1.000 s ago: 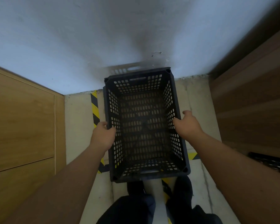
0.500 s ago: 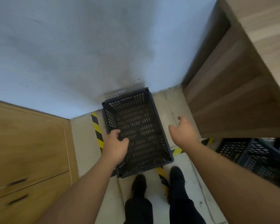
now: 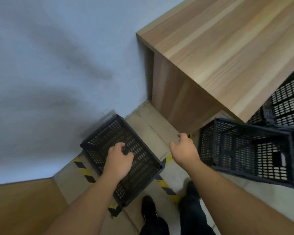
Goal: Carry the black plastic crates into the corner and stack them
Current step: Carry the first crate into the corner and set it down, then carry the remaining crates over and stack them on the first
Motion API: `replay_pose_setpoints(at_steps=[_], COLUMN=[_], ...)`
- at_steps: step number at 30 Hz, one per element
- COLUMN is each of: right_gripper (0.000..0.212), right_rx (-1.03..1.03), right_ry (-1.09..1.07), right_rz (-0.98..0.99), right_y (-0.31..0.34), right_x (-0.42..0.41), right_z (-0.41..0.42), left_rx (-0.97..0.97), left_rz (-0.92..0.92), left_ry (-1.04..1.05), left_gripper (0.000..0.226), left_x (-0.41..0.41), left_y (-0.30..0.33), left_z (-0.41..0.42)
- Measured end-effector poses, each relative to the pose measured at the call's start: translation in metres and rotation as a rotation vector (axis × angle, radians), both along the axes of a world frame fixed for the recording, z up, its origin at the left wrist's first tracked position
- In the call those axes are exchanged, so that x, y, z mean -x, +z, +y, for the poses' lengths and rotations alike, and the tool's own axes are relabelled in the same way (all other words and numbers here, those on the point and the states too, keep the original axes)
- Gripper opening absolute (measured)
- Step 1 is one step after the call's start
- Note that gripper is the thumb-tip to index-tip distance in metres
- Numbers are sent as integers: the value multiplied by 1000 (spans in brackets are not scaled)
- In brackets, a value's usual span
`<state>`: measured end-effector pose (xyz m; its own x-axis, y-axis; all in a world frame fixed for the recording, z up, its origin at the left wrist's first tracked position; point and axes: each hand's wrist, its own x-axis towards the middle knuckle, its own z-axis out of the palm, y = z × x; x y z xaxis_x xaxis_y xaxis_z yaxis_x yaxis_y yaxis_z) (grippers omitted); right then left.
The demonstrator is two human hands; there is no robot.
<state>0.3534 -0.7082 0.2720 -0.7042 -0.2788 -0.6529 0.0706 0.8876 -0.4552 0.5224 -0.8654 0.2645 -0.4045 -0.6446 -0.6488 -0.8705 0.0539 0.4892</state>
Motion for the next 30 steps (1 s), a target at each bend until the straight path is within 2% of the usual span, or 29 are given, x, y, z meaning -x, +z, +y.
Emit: replay_pose_setpoints(at_steps=[10, 22, 30], right_gripper=[60, 57, 54], right_rx=[-44, 19, 5], right_ry=[-340, -688, -863], right_rz=[28, 6, -3], right_y=[19, 28, 11], right_x=[62, 114, 142], right_z=[158, 372, 453], left_rx=[-20, -40, -60], left_rz=[0, 2, -3], left_ry=[-364, -721, -876], left_gripper=[63, 57, 58], left_x=[104, 244, 313], left_y=[19, 40, 29], left_z=[118, 323, 402])
